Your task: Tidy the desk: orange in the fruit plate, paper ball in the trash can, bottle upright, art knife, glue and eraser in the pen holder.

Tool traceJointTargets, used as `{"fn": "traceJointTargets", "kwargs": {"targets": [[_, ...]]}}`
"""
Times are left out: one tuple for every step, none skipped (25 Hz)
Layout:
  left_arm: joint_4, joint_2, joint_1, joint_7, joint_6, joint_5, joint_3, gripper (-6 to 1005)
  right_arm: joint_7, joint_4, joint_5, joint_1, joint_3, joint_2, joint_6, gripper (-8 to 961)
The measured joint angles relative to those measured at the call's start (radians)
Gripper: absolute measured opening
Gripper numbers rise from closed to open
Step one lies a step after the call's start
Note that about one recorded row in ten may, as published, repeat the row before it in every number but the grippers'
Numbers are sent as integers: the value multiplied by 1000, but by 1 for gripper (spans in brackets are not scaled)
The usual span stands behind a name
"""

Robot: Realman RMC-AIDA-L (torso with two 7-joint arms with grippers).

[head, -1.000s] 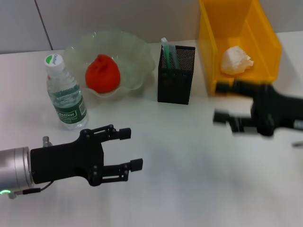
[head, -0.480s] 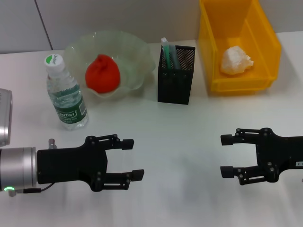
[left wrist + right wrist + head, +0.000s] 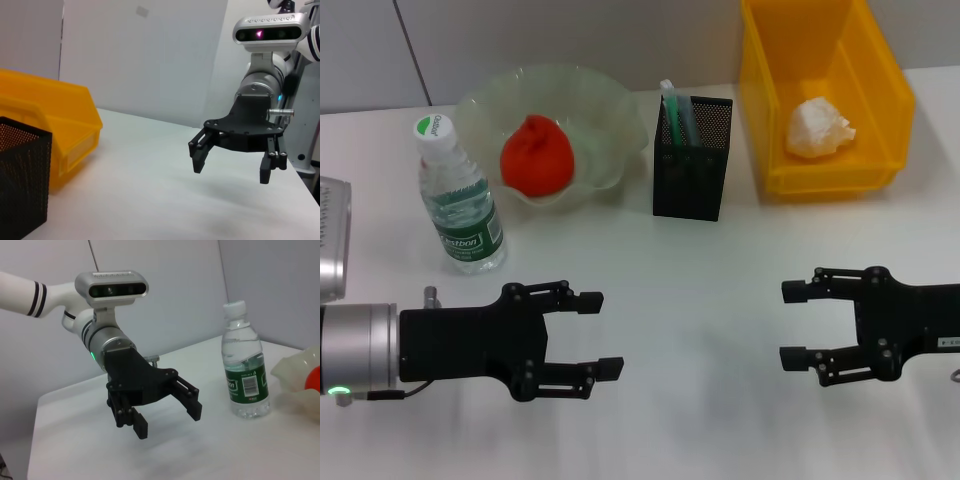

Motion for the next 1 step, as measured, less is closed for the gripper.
{"fn": "traceJointTargets", "kwargs": {"targets": [[3,0,0,-1,1,1,0,802,0,0,0,0,0,0,1,832]]}}
